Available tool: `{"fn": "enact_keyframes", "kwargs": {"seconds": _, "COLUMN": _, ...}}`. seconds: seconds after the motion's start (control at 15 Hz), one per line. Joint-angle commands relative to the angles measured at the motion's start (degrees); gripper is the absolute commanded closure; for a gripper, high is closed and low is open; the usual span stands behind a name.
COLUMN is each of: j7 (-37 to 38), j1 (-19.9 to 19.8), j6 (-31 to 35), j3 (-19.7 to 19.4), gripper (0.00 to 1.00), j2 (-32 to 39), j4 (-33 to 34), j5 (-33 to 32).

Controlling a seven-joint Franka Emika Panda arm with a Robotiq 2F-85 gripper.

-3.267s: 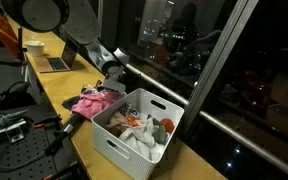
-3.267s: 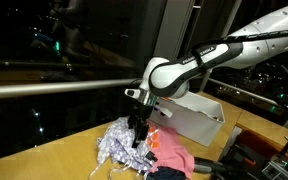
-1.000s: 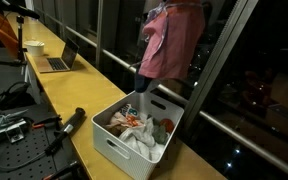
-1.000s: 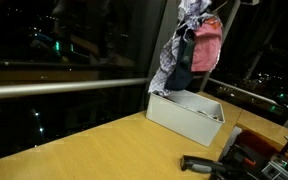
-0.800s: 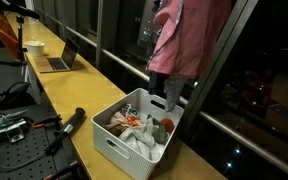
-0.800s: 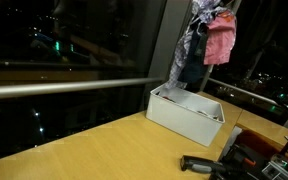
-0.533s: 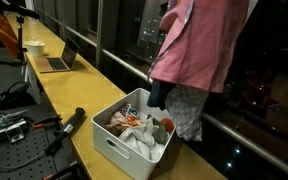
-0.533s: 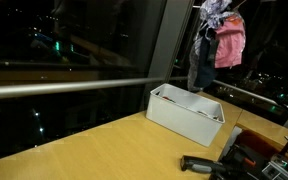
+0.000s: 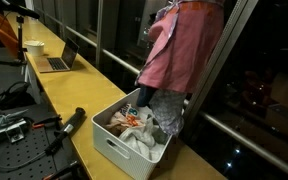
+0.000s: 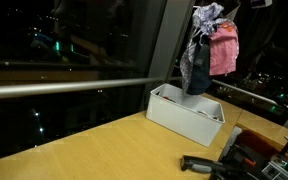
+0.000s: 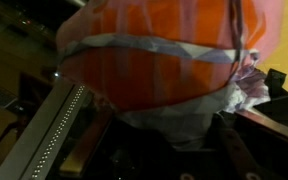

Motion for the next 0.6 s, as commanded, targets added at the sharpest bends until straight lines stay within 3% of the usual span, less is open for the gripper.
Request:
{"fn": "enact_keyframes", "kwargs": {"seconds": 0.0, "j7": 0.22, "j1": 0.89, "j6": -0.31, "j3": 0.74, "gripper": 0.94, "j2": -0.22, "j4": -1.07, "j5": 1.49}}
{"fn": "enact_keyframes", "kwargs": {"seconds": 0.53, "j7": -0.65, "j1": 0.62, "j6": 0.17, "j3": 0.6, "gripper": 0.94, "j2": 1.68, "j4": -5.83, "j5": 2.3}}
